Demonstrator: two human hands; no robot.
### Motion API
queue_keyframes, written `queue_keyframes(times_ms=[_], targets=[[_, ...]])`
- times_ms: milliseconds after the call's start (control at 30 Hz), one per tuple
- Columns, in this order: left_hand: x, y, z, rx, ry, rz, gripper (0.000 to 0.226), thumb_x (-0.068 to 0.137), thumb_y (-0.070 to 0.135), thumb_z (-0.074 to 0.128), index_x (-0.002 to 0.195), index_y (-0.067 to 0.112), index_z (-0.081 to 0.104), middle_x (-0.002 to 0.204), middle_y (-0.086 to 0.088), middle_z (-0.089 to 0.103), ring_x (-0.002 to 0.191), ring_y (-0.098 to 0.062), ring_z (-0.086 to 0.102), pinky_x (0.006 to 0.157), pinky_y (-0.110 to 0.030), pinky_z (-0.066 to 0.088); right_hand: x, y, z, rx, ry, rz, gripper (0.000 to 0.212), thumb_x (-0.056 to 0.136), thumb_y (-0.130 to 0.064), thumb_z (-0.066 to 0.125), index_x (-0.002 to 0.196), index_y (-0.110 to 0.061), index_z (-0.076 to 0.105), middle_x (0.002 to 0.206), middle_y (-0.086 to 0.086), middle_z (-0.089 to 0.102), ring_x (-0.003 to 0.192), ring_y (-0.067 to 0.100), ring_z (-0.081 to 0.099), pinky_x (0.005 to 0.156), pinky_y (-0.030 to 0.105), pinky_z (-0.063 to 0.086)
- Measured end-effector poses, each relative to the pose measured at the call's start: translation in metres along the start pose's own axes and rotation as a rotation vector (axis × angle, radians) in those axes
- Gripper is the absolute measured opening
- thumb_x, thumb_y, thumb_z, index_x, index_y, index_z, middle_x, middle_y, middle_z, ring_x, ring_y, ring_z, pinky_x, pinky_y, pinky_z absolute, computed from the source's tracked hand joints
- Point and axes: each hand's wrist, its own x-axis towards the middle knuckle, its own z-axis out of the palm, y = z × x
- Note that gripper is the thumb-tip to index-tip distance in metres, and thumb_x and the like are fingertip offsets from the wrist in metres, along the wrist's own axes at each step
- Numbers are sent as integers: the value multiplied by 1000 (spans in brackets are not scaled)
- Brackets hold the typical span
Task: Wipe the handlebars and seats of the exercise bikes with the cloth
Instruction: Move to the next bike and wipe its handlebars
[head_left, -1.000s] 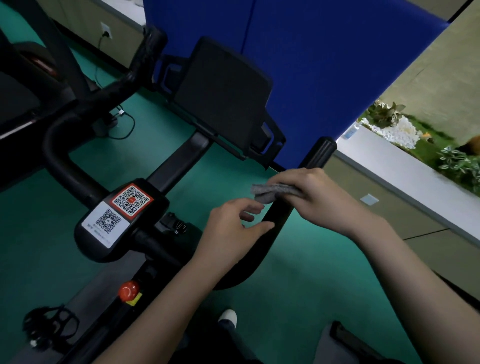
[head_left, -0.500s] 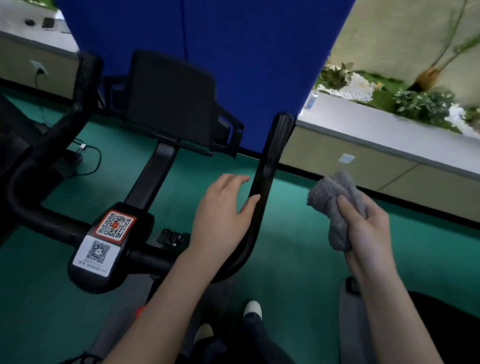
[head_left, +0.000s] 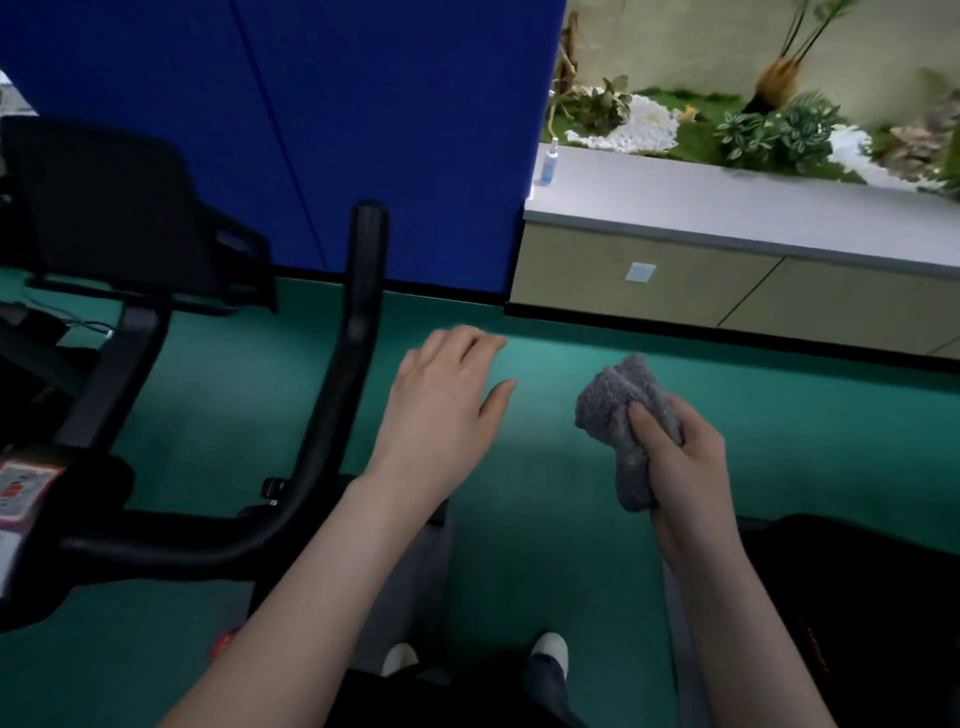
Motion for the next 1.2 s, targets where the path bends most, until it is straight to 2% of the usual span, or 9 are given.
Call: queue_keyframes(times_ms=[233, 467, 567, 633, 767, 967, 1067, 1133, 1200], targets=[[23, 77, 72, 49, -136, 37, 42, 93, 33, 52, 130, 14, 50, 125, 0, 53, 116, -20, 47, 96, -34, 34, 34, 17, -106, 3, 77, 27, 21, 93, -6, 55, 77, -17, 65, 78, 6, 59, 75, 17, 51, 69, 31, 39], [39, 137, 131, 85, -251, 69, 44, 93, 37, 50, 132, 17, 47, 131, 3, 51, 122, -19, 44, 101, -32, 30, 53, 39, -188, -9, 152, 54, 20, 92, -6, 56, 74, -14, 61, 73, 5, 54, 69, 12, 47, 60, 25, 37], [44, 148, 147, 104, -301, 86, 47, 94, 41, 48, 135, 18, 44, 135, 4, 49, 125, -19, 43, 103, -33, 30, 61, 48, -205, 4, 177, 82, 21, 92, -6, 56, 73, -14, 62, 70, -1, 56, 67, 8, 49, 57, 21, 39], [48, 147, 153, 112, -320, 83, 51, 94, 43, 47, 137, 18, 41, 140, 4, 45, 129, -18, 40, 106, -33, 29, 70, 51, -209, 17, 185, 101, 22, 92, -6, 56, 73, -15, 62, 68, -3, 57, 65, 6, 49, 57, 20, 40], [66, 134, 166, 123, -363, 43, 57, 94, 47, 45, 142, 17, 36, 146, 2, 40, 133, -18, 36, 108, -33, 27, 95, 54, -201, 7, 160, 122, 20, 93, -7, 55, 75, -14, 61, 71, 3, 55, 68, 10, 48, 61, 27, 37], [107, 94, 193, 138, -386, -33, 61, 93, 49, 45, 143, 17, 33, 148, 1, 36, 136, -18, 31, 109, -34, 25, 151, 47, -170, -68, 88, 85, 22, 93, -6, 55, 75, -17, 62, 61, -15, 59, 59, 0, 50, 53, 14, 40], [138, 70, 204, 130, -403, -77, 63, 94, 51, 42, 145, 18, 30, 150, 1, 33, 138, -18, 28, 111, -32, 21, 189, 34, -147, -136, 46, 57, 24, 92, -4, 56, 76, -19, 63, 66, -9, 61, 61, 1, 52, 57, 18, 42], [159, 54, 209, 114, -406, -114, 63, 94, 50, 42, 146, 17, 29, 151, 0, 32, 139, -17, 27, 112, -32, 20, 214, 26, -129, -171, -5, 49, 20, 92, -4, 55, 77, -15, 63, 69, -4, 60, 64, 6, 51, 59, 23, 41], [179, 37, 211, 103, -396, -142, 62, 95, 49, 42, 146, 16, 29, 151, -1, 32, 139, -18, 26, 112, -32, 19, 237, 19, -110, -191, -45, 33, 19, 92, -4, 55, 77, -12, 63, 67, -5, 59, 63, 6, 49, 57, 23, 40]])
